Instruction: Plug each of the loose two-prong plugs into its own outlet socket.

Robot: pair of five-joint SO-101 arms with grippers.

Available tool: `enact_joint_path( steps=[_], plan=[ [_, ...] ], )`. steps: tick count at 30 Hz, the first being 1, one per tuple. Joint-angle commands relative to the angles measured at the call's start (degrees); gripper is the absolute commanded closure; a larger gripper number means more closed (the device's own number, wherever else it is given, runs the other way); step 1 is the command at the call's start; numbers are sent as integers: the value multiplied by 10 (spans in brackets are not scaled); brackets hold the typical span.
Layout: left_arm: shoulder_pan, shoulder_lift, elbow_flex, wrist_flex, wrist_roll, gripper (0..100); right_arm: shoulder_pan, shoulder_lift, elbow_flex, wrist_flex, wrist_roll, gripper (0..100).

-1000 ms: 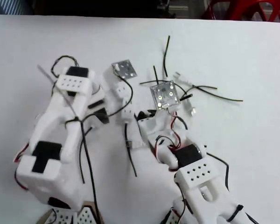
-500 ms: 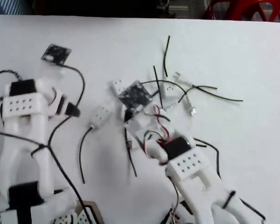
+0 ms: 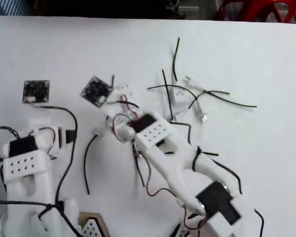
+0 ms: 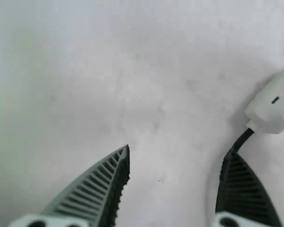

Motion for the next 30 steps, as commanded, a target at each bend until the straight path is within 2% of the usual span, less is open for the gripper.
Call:
enact_joint_path(
  steps=[1, 7, 15, 22, 30],
  plan=[
    [-41, -22, 27, -54, 24, 697, -5, 33, -64, -10, 4, 980],
    [-49, -23, 62, -82, 24, 698, -2, 103, -122, -7, 4, 980],
    [-49, -25, 74, -100, 24, 698, 7, 158, -221, 105, 4, 980],
    [-49, -23, 74, -100, 24, 698, 7, 175, -237, 152, 4, 980],
    [-49, -23, 75, -100, 24, 698, 19, 181, -237, 147, -13, 981]
  ],
)
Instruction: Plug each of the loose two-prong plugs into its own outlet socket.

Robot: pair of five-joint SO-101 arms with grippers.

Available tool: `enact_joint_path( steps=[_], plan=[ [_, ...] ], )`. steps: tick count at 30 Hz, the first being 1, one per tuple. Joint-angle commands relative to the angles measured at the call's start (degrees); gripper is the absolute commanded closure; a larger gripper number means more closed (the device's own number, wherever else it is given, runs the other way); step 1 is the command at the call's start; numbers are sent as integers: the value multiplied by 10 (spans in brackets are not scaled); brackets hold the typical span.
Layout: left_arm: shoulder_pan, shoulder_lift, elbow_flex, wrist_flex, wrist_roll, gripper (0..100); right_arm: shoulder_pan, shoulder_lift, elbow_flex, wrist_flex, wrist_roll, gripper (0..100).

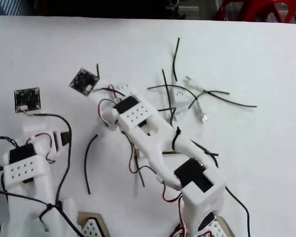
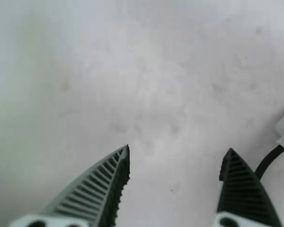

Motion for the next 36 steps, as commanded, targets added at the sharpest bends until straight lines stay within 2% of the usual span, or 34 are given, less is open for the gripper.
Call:
enact_joint_path(
  steps=[1, 4, 25, 36],
  plan=[
    [-5, -17, -1, -11, 5, 698, 10, -1, -16, 4, -30, 981],
    [-5, -17, -1, -11, 5, 698, 9, -1, -16, 4, -59, 981],
    [-5, -17, -1, -11, 5, 698, 7, 44, -17, -32, -62, 981],
    [-5, -16, -1, -11, 5, 698, 9, 55, -22, -5, -62, 981]
  ],
)
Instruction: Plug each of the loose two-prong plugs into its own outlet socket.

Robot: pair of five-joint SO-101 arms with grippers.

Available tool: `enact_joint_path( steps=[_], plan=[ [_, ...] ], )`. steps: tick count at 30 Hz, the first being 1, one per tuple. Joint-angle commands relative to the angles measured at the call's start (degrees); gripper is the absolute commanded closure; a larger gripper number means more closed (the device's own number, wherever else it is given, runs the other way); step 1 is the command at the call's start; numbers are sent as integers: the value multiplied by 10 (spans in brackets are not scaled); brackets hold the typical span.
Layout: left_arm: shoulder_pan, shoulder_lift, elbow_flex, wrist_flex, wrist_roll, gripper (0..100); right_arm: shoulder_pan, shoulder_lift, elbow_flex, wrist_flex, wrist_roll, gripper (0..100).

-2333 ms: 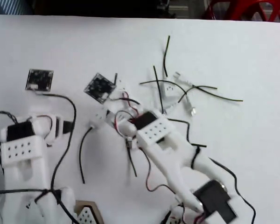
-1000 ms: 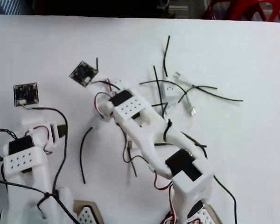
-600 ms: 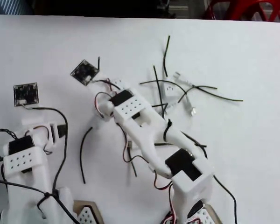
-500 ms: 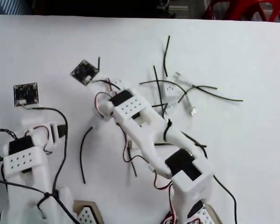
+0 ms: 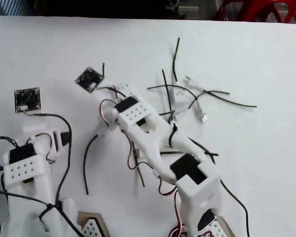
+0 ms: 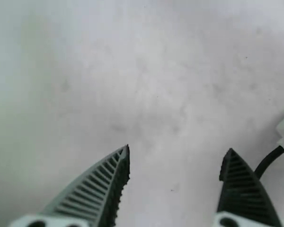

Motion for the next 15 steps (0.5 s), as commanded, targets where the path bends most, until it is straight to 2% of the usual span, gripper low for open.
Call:
enact_joint_path(
  steps=[1, 7, 10, 15],
  plan=[
    [-5, -16, -1, -11, 5, 698, 4, 15, -12, 12, -2, 981],
    [-5, -16, 4, -11, 4, 698, 4, 35, -12, 15, -2, 981],
    [-5, -19, 21, -42, 4, 698, 5, 35, -12, 16, -2, 981],
    [-5, -19, 26, -55, 5, 698, 22, -15, -30, 13, -2, 981]
  ],
)
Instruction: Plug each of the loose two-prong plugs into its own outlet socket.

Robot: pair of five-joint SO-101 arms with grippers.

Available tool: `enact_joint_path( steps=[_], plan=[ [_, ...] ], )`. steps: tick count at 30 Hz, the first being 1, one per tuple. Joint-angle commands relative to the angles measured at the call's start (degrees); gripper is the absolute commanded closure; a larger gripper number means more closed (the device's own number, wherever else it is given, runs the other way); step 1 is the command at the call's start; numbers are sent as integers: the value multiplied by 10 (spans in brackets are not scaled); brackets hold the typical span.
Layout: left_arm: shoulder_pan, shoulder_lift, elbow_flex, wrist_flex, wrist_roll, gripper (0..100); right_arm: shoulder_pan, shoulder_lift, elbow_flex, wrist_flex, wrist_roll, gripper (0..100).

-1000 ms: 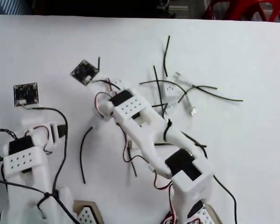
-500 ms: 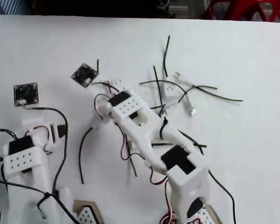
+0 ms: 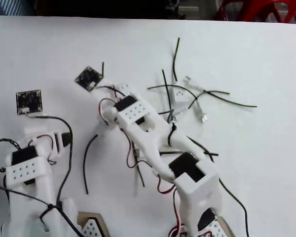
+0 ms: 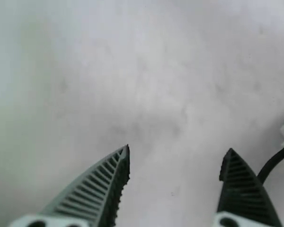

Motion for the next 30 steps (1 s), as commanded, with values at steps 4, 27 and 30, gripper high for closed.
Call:
enact_joint_path(
  steps=[4, 27, 30],
  plan=[
    [-5, -19, -4, -17, 5, 698, 34, -68, -52, 7, -3, 981],
    [-5, -20, -3, -17, 4, 698, 70, 28, -242, -35, -149, 751],
    [-5, -20, -3, -17, 2, 698, 69, 44, -241, -44, -164, 628]
  ],
)
